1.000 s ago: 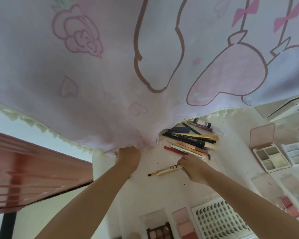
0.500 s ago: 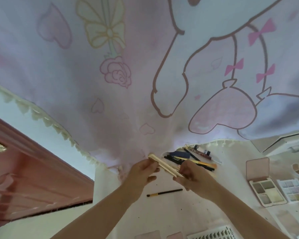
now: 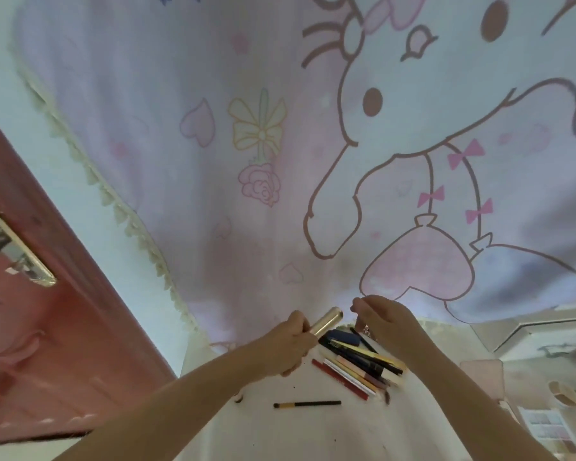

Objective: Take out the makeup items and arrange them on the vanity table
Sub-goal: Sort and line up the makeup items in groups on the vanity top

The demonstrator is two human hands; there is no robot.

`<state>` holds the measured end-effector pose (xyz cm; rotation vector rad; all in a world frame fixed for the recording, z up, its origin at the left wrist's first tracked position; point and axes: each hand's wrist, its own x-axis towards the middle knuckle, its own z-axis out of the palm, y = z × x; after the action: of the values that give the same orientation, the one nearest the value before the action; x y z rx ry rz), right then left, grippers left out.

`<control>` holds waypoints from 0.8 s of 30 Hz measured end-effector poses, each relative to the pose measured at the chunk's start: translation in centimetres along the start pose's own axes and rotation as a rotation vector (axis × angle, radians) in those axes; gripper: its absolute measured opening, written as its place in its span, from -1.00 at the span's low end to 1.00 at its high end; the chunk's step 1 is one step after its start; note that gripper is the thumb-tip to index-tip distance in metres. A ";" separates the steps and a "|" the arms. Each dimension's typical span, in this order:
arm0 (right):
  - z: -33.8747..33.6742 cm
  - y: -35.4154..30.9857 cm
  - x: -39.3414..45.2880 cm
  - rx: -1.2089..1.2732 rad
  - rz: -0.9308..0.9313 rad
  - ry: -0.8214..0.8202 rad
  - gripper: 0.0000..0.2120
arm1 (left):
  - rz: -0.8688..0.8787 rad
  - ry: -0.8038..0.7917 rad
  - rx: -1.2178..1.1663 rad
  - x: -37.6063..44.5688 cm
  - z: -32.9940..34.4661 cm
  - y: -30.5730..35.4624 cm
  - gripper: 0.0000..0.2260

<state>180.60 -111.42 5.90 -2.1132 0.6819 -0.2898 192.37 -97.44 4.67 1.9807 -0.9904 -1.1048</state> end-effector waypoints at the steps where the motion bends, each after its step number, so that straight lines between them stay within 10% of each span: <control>1: -0.1 -0.6 -0.1 -0.034 -0.013 -0.050 -0.65 | 0.068 0.015 0.150 -0.5 0.1 0.6 -0.85; 11: -1.6 -4.3 -0.9 0.257 -0.068 0.254 -0.76 | 0.525 0.645 1.052 -3.9 0.7 4.5 -0.71; 17: -3.3 -6.2 -1.8 0.209 -0.513 0.285 -0.85 | 0.450 0.077 0.407 -3.4 -2.9 6.6 -0.74; 24: -5.3 -6.7 0.8 0.102 -0.290 0.027 -0.68 | 0.546 0.339 0.530 -2.3 -5.7 6.8 -0.81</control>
<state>181.38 -112.30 14.38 -2.1106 0.3660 -0.5018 194.56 -97.85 13.57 1.9987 -1.6125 -0.2068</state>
